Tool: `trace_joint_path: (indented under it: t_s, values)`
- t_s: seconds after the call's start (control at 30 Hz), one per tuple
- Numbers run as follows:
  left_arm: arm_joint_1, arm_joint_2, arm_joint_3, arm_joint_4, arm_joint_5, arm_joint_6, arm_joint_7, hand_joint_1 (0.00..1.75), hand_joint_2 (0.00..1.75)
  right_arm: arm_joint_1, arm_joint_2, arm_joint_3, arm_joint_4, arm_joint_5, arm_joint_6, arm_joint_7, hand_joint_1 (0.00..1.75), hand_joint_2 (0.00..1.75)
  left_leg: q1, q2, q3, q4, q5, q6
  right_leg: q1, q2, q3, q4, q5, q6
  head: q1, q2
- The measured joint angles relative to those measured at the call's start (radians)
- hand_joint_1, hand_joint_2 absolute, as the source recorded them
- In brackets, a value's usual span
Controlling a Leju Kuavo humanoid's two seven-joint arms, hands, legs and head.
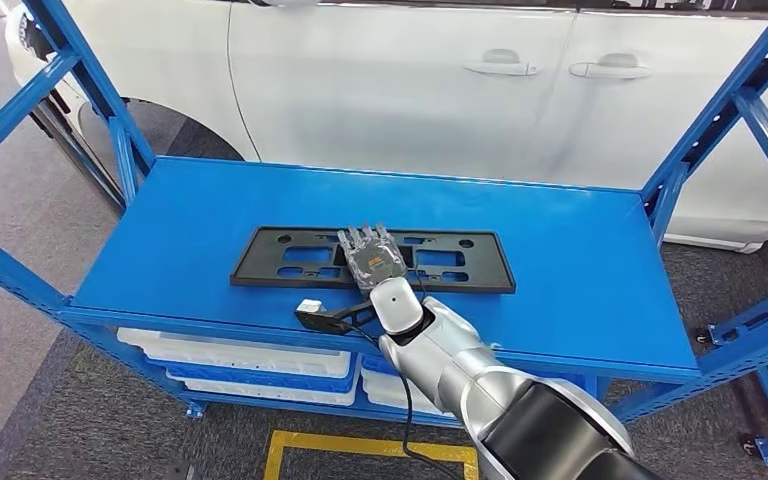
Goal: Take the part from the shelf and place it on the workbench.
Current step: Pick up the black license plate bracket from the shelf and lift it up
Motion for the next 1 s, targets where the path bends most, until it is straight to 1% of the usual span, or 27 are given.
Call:
trace_joint_path:
  t_s: [0.03, 0.07, 0.13, 0.17, 0.2, 0.23, 0.27, 0.3, 0.33, 0.37, 0.4, 0.43, 0.5, 0.53, 0.57, 0.6, 0.63, 0.67, 0.7, 0.73, 0.77, 0.8, 0.83, 0.87, 0.9, 0.93, 1.0]
  values:
    - [-0.001, 0.001, 0.0, 0.0, 0.0, 0.0, -0.001, 0.0, 0.0, 0.0, -0.001, -0.002, 0.0, 0.0, 0.004, 0.001, 1.58, 1.75, 0.002, 0.001, 0.002, -0.004, 0.003, 0.006, 0.0, -0.001, -0.013, 0.033, -0.019, 0.004, 0.0, 0.0]
    - [-0.002, 0.001, 0.0, 0.0, 0.001, 0.0, -0.001, 0.0, 0.0, 0.0, -0.002, -0.003, 0.0, 0.001, 0.007, 0.002, 1.61, 1.75, 0.004, 0.002, 0.003, -0.006, 0.004, 0.009, 0.001, -0.003, -0.037, 0.088, -0.05, 0.008, 0.0, 0.0]
    - [-0.003, 0.003, 0.0, 0.0, 0.003, 0.0, -0.002, 0.0, 0.0, 0.003, -0.005, -0.006, 0.002, 0.002, 0.014, 0.004, 1.59, 1.75, 0.003, 0.002, 0.001, -0.006, 0.004, 0.012, -0.001, -0.003, -0.106, 0.229, -0.115, 0.014, 0.0, 0.0]
    - [-0.003, 0.003, 0.0, 0.0, 0.004, 0.0, -0.003, 0.0, 0.0, 0.005, -0.006, -0.006, 0.002, 0.003, 0.016, 0.004, 1.6, 1.75, 0.003, 0.002, 0.0, -0.005, 0.004, 0.012, -0.002, -0.003, -0.133, 0.28, -0.131, 0.015, 0.0, 0.0]
    - [-0.003, 0.003, 0.0, 0.0, 0.005, -0.001, -0.003, 0.0, 0.0, 0.007, -0.008, -0.007, 0.003, 0.004, 0.018, 0.005, 1.61, 1.75, 0.003, 0.001, 0.001, -0.005, 0.003, 0.012, -0.004, -0.003, -0.144, 0.294, -0.125, 0.015, 0.0, 0.0]
    - [-0.002, 0.004, 0.0, 0.0, 0.006, -0.001, -0.004, 0.0, 0.0, 0.008, -0.009, -0.007, 0.004, 0.005, 0.021, 0.005, 1.61, 1.75, 0.003, 0.001, 0.002, -0.003, 0.002, 0.011, -0.005, -0.003, -0.134, 0.266, -0.1, 0.014, 0.0, 0.0]
    - [-0.003, 0.003, 0.0, 0.0, 0.006, -0.001, -0.005, 0.0, 0.0, 0.008, -0.01, -0.007, 0.004, 0.005, 0.023, 0.005, 1.64, 1.75, 0.003, 0.0, 0.003, -0.002, 0.0, 0.01, -0.005, -0.003, -0.106, 0.203, -0.062, 0.011, 0.0, 0.0]
    - [-0.003, 0.003, 0.0, 0.0, 0.007, -0.001, -0.006, 0.0, 0.0, 0.006, -0.011, -0.008, 0.004, 0.006, 0.025, 0.004, 1.66, 1.75, 0.002, -0.001, 0.004, 0.001, -0.003, 0.007, -0.005, -0.004, -0.071, 0.125, -0.026, 0.007, 0.0, 0.0]
    - [-0.004, 0.003, 0.0, 0.0, 0.008, -0.001, -0.008, 0.0, 0.0, 0.004, -0.011, -0.008, 0.004, 0.008, 0.026, 0.004, 1.67, 1.75, 0.0, -0.001, 0.003, 0.005, -0.006, 0.002, -0.004, -0.004, -0.042, 0.06, -0.001, 0.003, 0.0, 0.0]
    - [-0.005, 0.004, 0.0, 0.0, 0.01, -0.001, -0.011, 0.0, 0.0, 0.003, -0.011, -0.009, 0.004, 0.01, 0.027, 0.003, 1.69, 1.75, -0.002, -0.001, 0.001, 0.009, -0.01, -0.002, -0.003, -0.004, -0.023, 0.016, 0.013, -0.001, 0.0, 0.0]
    - [-0.005, 0.004, 0.0, 0.0, 0.011, -0.001, -0.014, 0.0, 0.0, 0.002, -0.011, -0.009, 0.004, 0.012, 0.027, 0.002, 1.68, 1.75, -0.004, -0.001, -0.001, 0.011, -0.012, -0.007, -0.001, -0.003, -0.016, -0.003, 0.015, -0.005, 0.0, 0.0]
    - [-0.005, 0.004, 0.001, 0.0, 0.013, -0.001, -0.017, 0.0, 0.0, 0.001, -0.01, -0.009, 0.004, 0.014, 0.027, 0.0, 1.68, 1.75, -0.005, -0.001, -0.002, 0.012, -0.014, -0.012, 0.0, -0.003, -0.016, -0.005, 0.013, -0.01, 0.0, 0.0]
    - [-0.004, 0.005, 0.001, 0.0, 0.017, -0.001, -0.023, 0.0, 0.0, 0.0, -0.009, -0.01, 0.004, 0.016, 0.029, -0.002, 1.7, 1.75, -0.002, -0.001, -0.002, 0.016, -0.02, -0.023, -0.001, -0.003, -0.014, -0.007, 0.014, -0.02, 0.0, 0.0]
    - [-0.004, 0.006, 0.001, 0.0, 0.019, -0.001, -0.026, 0.0, 0.0, -0.001, -0.008, -0.01, 0.004, 0.017, 0.029, -0.002, 1.68, 1.75, -0.001, 0.0, -0.011, 0.037, -0.035, -0.028, -0.003, -0.004, -0.013, -0.009, 0.015, -0.025, 0.0, 0.0]
    - [-0.004, 0.006, 0.001, 0.0, 0.019, -0.001, -0.028, 0.0, 0.0, -0.001, -0.007, -0.01, 0.004, 0.017, 0.03, -0.002, 1.66, 1.75, 0.0, 0.0, -0.029, 0.079, -0.06, -0.033, -0.005, -0.005, -0.011, -0.011, 0.015, -0.029, 0.0, 0.0]
    - [-0.003, 0.007, 0.002, 0.0, 0.02, -0.001, -0.03, 0.0, 0.0, -0.001, -0.006, -0.01, 0.004, 0.018, 0.031, -0.002, 1.64, 1.75, 0.001, 0.001, -0.058, 0.141, -0.092, -0.038, -0.005, -0.006, -0.011, -0.011, 0.014, -0.032, 0.0, 0.0]
    - [-0.002, 0.007, 0.002, 0.0, 0.021, -0.001, -0.032, 0.0, 0.0, -0.001, -0.005, -0.01, 0.004, 0.018, 0.032, -0.002, 1.61, 1.75, 0.001, 0.001, -0.095, 0.217, -0.126, -0.041, -0.004, -0.006, -0.011, -0.011, 0.013, -0.035, 0.0, 0.0]
    - [-0.001, 0.007, 0.002, 0.0, 0.022, -0.001, -0.032, 0.0, 0.0, -0.001, -0.005, -0.01, 0.004, 0.019, 0.033, -0.002, 1.61, 1.75, 0.002, 0.001, -0.126, 0.279, -0.146, -0.042, -0.003, -0.006, -0.011, -0.011, 0.013, -0.036, 0.0, 0.0]
    - [0.001, 0.008, 0.002, 0.0, 0.023, 0.0, -0.033, 0.0, 0.0, 0.0, -0.005, -0.01, 0.004, 0.02, 0.033, -0.002, 1.61, 1.75, 0.002, 0.001, -0.144, 0.311, -0.148, -0.042, -0.002, -0.005, -0.01, -0.01, 0.012, -0.036, 0.0, 0.0]
    - [0.002, 0.008, 0.002, 0.0, 0.023, 0.0, -0.033, 0.0, 0.0, 0.0, -0.005, -0.01, 0.004, 0.021, 0.033, -0.002, 1.62, 1.75, 0.002, 0.001, -0.144, 0.303, -0.131, -0.041, -0.002, -0.005, -0.008, -0.01, 0.011, -0.036, 0.0, 0.0]
    - [0.003, 0.009, 0.003, 0.0, 0.022, 0.0, -0.036, 0.0, 0.0, 0.0, -0.005, -0.01, 0.004, 0.022, 0.032, -0.002, 1.62, 1.75, 0.002, 0.001, -0.12, 0.247, -0.094, -0.037, -0.001, -0.004, -0.005, -0.01, 0.01, -0.035, 0.0, 0.0]
    - [0.003, 0.009, 0.003, 0.0, 0.02, 0.0, -0.043, 0.0, 0.0, -0.001, -0.005, -0.011, 0.004, 0.024, 0.032, -0.002, 1.62, 1.75, 0.001, 0.001, -0.085, 0.168, -0.054, -0.032, -0.001, -0.003, -0.002, -0.01, 0.008, -0.034, 0.0, 0.0]
    - [0.002, 0.009, 0.003, 0.0, 0.016, 0.0, -0.053, 0.0, 0.0, -0.001, -0.005, -0.012, 0.004, 0.025, 0.031, -0.002, 1.62, 1.75, -0.001, 0.001, -0.051, 0.095, -0.025, -0.027, 0.001, -0.002, -0.001, -0.009, 0.007, -0.031, 0.0, 0.0]
    - [0.001, 0.01, 0.002, 0.0, 0.01, 0.001, -0.066, 0.0, 0.0, -0.001, -0.005, -0.013, 0.004, 0.027, 0.031, -0.002, 1.62, 1.75, -0.004, 0.001, -0.026, 0.04, -0.005, -0.021, 0.001, -0.002, -0.001, -0.009, 0.006, -0.027, 0.0, 0.0]
    - [0.001, 0.01, 0.002, 0.0, 0.005, 0.001, -0.078, 0.0, 0.0, -0.002, -0.005, -0.014, 0.004, 0.028, 0.031, -0.002, 1.62, 1.75, -0.007, 0.001, -0.015, 0.016, -0.001, -0.016, 0.002, -0.001, -0.003, -0.009, 0.007, -0.023, 0.0, 0.0]
    - [0.001, 0.01, 0.001, 0.0, 0.001, 0.001, -0.087, 0.0, 0.0, -0.002, -0.006, -0.016, 0.004, 0.029, 0.03, -0.002, 1.62, 1.75, -0.01, 0.001, -0.015, 0.014, -0.003, -0.012, 0.003, -0.001, -0.004, -0.01, 0.008, -0.018, 0.0, 0.0]
    - [0.001, 0.01, 0.0, 0.0, -0.002, 0.001, -0.096, 0.0, 0.0, -0.003, -0.006, -0.019, 0.004, 0.03, 0.03, -0.002, 1.62, 1.75, -0.006, 0.001, -0.013, 0.007, 0.001, -0.002, 0.003, -0.001, -0.004, -0.008, 0.005, -0.007, 0.0, 0.0]
